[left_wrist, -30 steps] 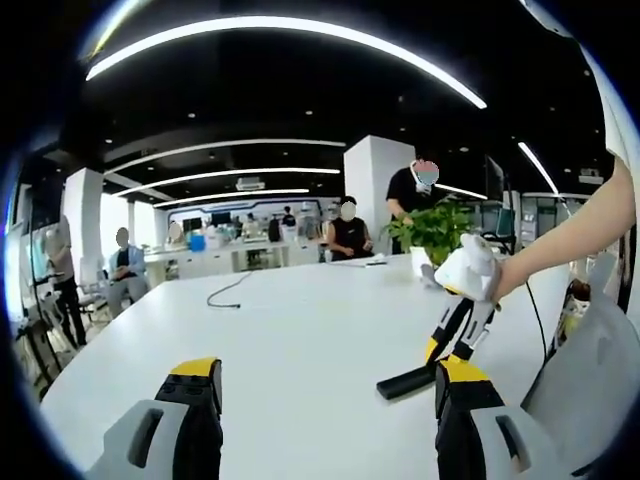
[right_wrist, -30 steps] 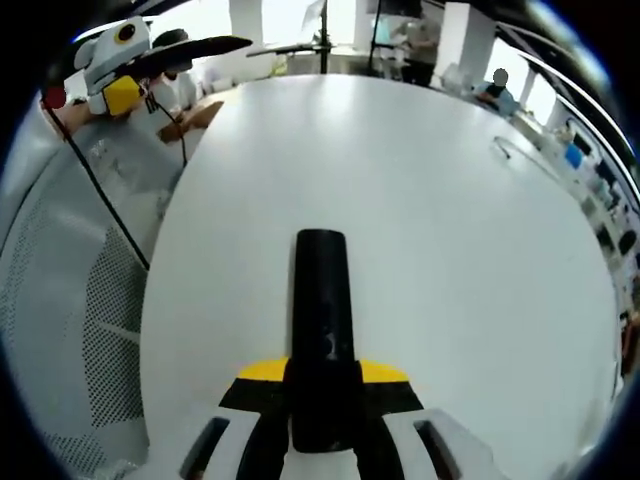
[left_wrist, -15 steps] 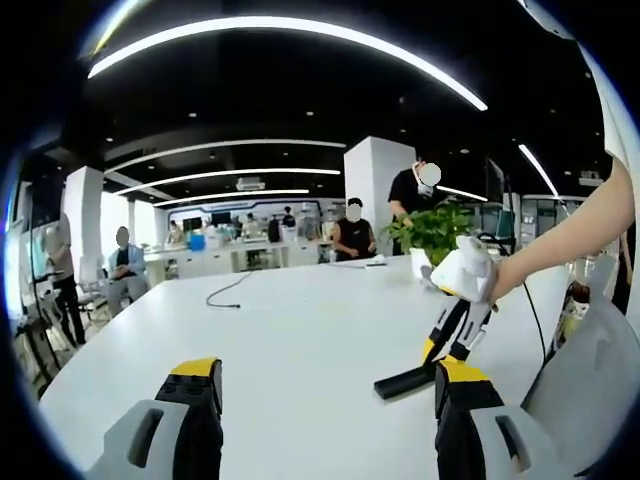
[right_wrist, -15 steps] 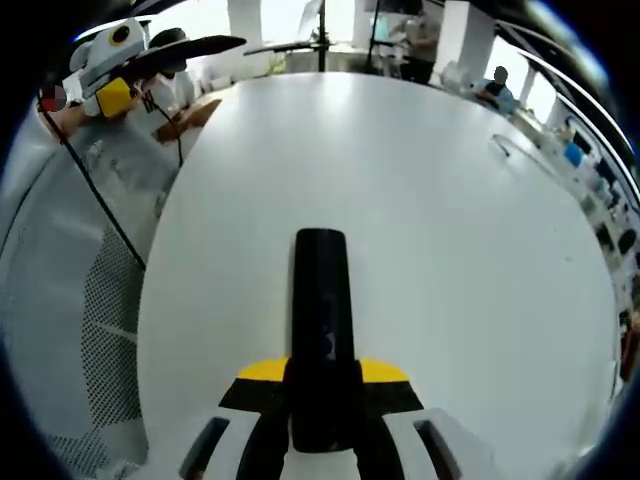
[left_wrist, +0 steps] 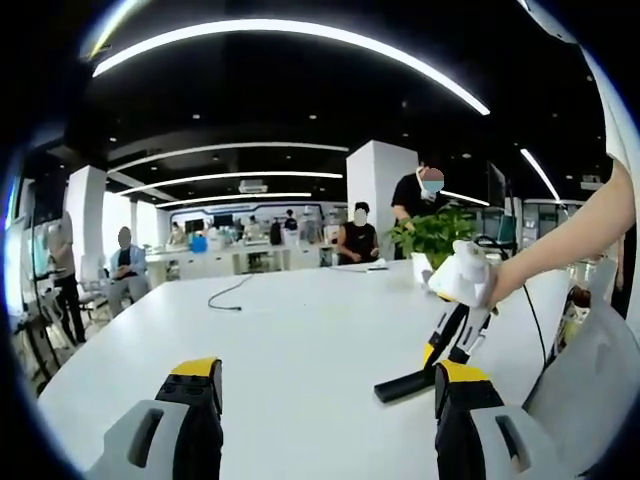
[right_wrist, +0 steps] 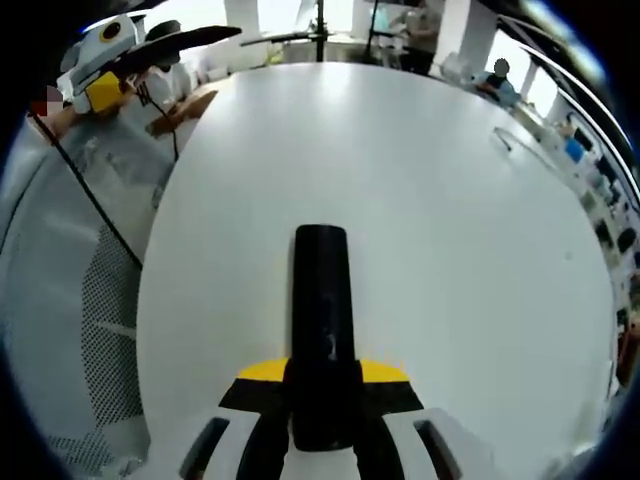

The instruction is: Press the specified remote control buttons in sequence, fully releasing each button before pressing the next.

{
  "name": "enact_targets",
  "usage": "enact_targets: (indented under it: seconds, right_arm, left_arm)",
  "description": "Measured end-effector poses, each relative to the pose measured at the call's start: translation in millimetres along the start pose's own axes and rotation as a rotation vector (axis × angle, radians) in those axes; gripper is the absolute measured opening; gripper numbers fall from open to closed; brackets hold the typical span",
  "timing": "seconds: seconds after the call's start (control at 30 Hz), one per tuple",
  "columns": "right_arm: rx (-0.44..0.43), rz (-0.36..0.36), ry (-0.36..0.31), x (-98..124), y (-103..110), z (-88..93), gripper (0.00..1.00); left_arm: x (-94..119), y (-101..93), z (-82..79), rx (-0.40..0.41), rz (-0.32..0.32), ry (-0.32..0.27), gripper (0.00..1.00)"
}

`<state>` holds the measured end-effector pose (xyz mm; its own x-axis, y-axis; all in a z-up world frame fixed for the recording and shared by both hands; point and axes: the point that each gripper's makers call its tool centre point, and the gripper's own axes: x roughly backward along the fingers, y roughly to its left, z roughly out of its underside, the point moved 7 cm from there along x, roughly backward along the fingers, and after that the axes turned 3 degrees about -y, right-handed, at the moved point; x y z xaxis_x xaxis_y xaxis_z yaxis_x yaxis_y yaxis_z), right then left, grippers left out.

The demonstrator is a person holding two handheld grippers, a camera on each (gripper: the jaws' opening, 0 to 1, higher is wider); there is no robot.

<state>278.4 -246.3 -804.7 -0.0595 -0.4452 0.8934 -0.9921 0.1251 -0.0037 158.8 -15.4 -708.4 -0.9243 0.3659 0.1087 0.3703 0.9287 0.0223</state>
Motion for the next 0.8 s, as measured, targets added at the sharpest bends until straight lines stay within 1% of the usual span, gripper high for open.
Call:
enact_targets:
  seconds: [0.17, 0.5, 0.8]
  right_arm:
    - [-0.001, 0.002, 0.036, -0.4, 0.0, -2.2, 0.21]
    - [0.011, -0.004, 0.051, -0.1, -0.1, -2.3, 0.21]
    - [0.008, -0.006, 0.099, -1.1, -0.1, -5.9, 0.21]
  left_arm:
    - [-0.2, -0.3, 0.0, -0.002, 0.002, 0.001, 0.9]
    - [0.0, 0.5, -0.5, 0.003, -0.004, -0.004, 0.9]
    - [0.5, -0.7, -1.7, 0.003, 0.0, 0.004, 0.9]
